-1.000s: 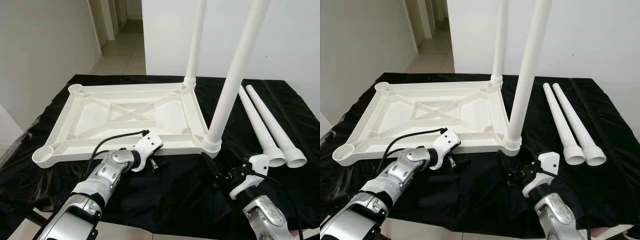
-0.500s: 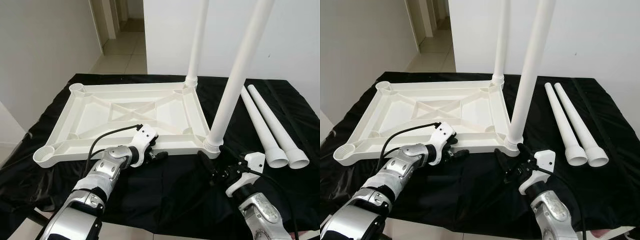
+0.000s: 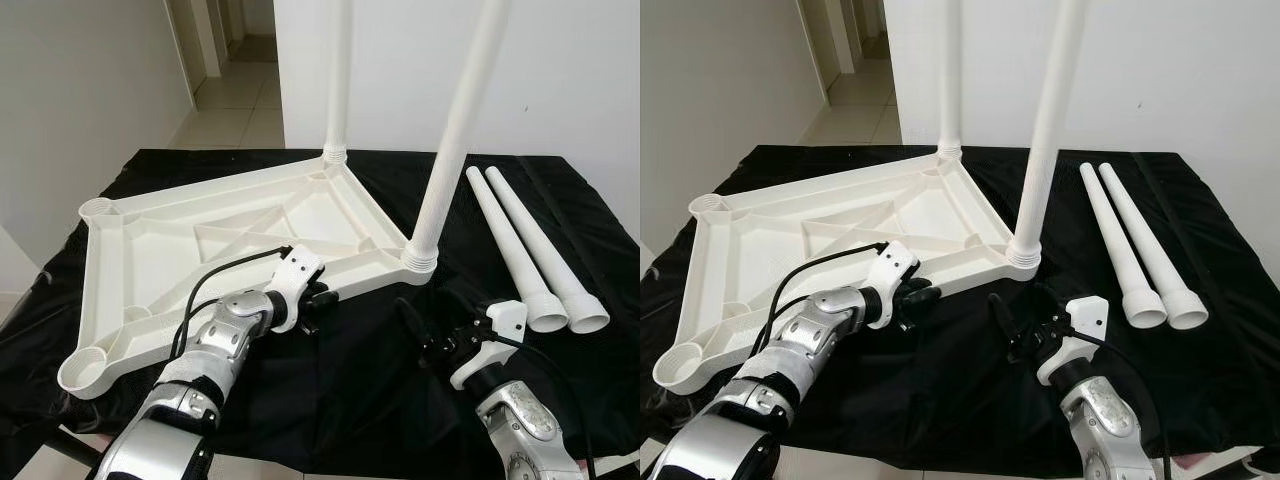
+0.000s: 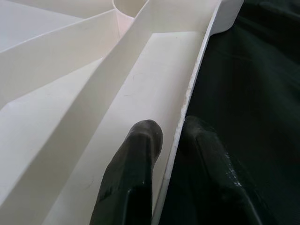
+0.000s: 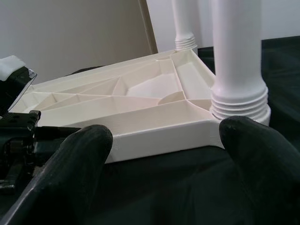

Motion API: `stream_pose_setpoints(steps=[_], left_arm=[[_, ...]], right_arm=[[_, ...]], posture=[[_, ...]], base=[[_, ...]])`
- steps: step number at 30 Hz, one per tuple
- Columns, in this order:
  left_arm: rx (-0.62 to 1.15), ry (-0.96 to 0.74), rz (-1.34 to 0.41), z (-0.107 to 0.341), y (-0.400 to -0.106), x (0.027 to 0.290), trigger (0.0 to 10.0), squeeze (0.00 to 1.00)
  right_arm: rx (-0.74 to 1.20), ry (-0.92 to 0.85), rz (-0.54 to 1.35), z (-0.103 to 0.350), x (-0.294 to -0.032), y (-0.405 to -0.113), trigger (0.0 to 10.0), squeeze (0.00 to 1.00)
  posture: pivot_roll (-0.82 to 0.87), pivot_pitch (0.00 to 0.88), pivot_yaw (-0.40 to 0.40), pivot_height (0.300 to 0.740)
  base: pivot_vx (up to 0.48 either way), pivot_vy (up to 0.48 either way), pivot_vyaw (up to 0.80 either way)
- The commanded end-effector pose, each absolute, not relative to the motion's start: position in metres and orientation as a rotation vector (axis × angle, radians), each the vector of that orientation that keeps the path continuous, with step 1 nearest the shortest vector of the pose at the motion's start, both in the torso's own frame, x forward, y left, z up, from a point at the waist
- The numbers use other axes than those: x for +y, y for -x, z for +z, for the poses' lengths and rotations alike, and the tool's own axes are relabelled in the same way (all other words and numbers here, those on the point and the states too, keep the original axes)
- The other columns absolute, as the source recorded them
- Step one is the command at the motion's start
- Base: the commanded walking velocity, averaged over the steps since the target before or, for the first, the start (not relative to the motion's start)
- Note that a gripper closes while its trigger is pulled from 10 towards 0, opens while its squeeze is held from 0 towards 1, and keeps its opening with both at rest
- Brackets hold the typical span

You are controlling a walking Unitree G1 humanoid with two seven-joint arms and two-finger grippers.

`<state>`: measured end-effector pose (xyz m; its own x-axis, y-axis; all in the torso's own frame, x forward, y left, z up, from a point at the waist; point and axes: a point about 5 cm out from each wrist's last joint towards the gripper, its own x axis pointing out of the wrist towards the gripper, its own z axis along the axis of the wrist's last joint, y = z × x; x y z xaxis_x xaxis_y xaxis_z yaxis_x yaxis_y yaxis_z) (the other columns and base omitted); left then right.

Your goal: Building children table

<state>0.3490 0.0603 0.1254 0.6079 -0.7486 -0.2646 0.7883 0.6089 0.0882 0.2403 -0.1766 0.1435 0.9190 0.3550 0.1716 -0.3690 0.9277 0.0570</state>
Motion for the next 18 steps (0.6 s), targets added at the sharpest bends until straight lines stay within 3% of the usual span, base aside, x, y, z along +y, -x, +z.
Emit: stream_pose_setpoints(steps=[1,6,7,11,17,18], left_arm=[[0.174,-0.19,-0.632,0.127,-0.356,0.067,0.0,0.0],[0.147,-0.172,-0.637,0.13,-0.352,0.051,0.0,0.0],[0.118,-0.156,-0.662,0.135,-0.348,0.029,0.0,0.0],[0.092,-0.149,-0.685,0.141,-0.346,0.007,0.0,0.0],[0.079,-0.145,-0.702,0.147,-0.345,-0.008,0.0,0.0],[0.083,-0.147,-0.711,0.148,-0.344,-0.009,10.0,0.0]], right_arm=[[-0.156,-0.085,0.375,0.142,-0.175,-0.241,10.0,0.0],[-0.16,-0.085,0.372,0.142,-0.174,-0.242,10.0,0.0],[-0.166,-0.084,0.367,0.144,-0.172,-0.244,10.0,0.0],[-0.173,-0.086,0.366,0.145,-0.169,-0.245,10.0,0.0],[-0.177,-0.085,0.365,0.146,-0.168,-0.246,10.0,0.0],[-0.177,-0.084,0.361,0.146,-0.168,-0.245,10.0,0.0]], posture=[[-0.06,0.015,0.079,0.74],[-0.07,0.015,0.075,0.74],[-0.07,0.018,0.073,0.74],[-0.07,0.022,0.073,0.74],[-0.08,0.029,0.073,0.74],[-0.08,0.034,0.078,0.74]], base=[[0.0,0.0,0.0],[0.0,0.0,0.0],[0.0,0.0,0.0],[0.0,0.0,0.0],[0.0,0.0,0.0],[0.0,0.0,0.0]])
